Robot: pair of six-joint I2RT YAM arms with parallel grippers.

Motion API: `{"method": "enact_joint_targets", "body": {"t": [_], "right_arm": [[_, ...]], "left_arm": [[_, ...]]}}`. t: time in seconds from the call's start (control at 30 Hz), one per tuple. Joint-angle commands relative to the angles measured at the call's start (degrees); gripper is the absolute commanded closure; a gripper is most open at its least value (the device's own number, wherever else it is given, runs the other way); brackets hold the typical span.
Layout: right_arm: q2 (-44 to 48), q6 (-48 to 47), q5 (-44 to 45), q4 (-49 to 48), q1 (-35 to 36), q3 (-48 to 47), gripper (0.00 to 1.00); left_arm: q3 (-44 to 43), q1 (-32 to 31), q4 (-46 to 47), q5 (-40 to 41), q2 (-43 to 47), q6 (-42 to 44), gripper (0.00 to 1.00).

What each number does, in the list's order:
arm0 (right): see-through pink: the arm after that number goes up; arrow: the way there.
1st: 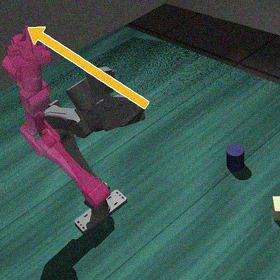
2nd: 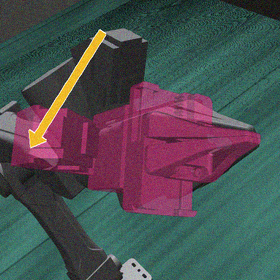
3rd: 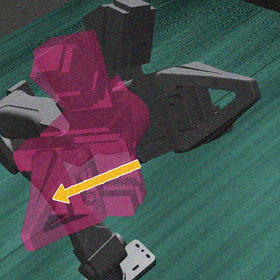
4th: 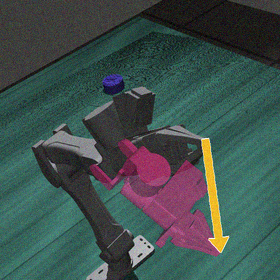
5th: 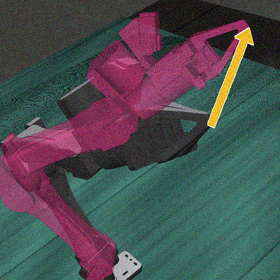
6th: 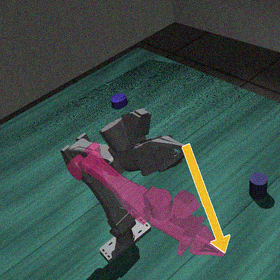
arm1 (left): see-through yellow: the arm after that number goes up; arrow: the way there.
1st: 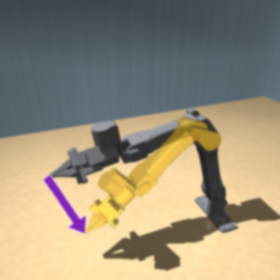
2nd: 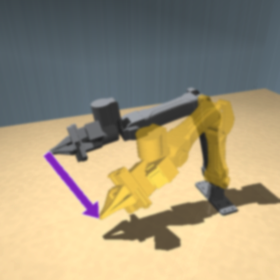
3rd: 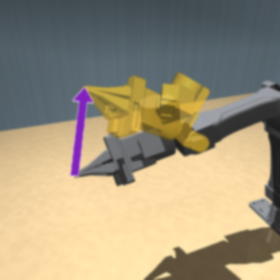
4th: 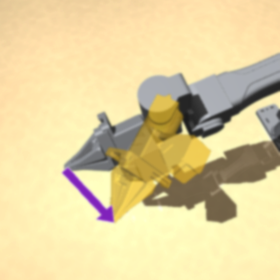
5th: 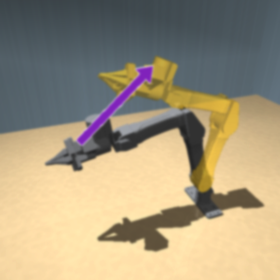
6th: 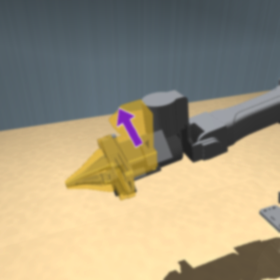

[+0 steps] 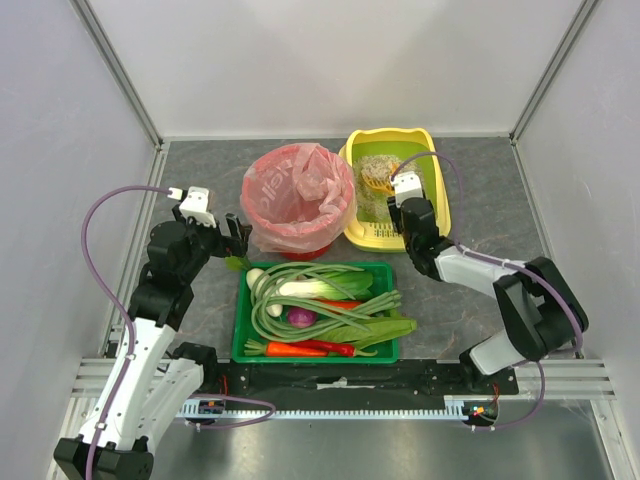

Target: Clean the litter box

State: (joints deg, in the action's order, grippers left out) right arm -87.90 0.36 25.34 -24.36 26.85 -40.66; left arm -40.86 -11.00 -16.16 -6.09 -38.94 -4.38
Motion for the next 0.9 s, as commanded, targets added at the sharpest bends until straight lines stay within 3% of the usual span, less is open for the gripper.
{"method": "enact_joint_targets", "body": {"t": [0.0, 0.3, 0.87], "right_arm": [[7.28, 0.34, 5.24, -2.63, 0.31, 0.41, 1.0], [13.98, -1.4, 1.64, 3.79, 1.01, 1.38, 1.0], [21.99, 1.32, 2.95, 9.78, 4.0, 4.72, 1.0]], "left_arm": [[-0.1, -0.25, 2.01, 0.2, 0.79, 2.27, 0.04], [-0.1, -0.42, 2.01, -0.24, 1.41, 2.19, 0.04], [-0.01, -0.42, 2.01, -0.24, 1.76, 2.18, 0.04]]}}
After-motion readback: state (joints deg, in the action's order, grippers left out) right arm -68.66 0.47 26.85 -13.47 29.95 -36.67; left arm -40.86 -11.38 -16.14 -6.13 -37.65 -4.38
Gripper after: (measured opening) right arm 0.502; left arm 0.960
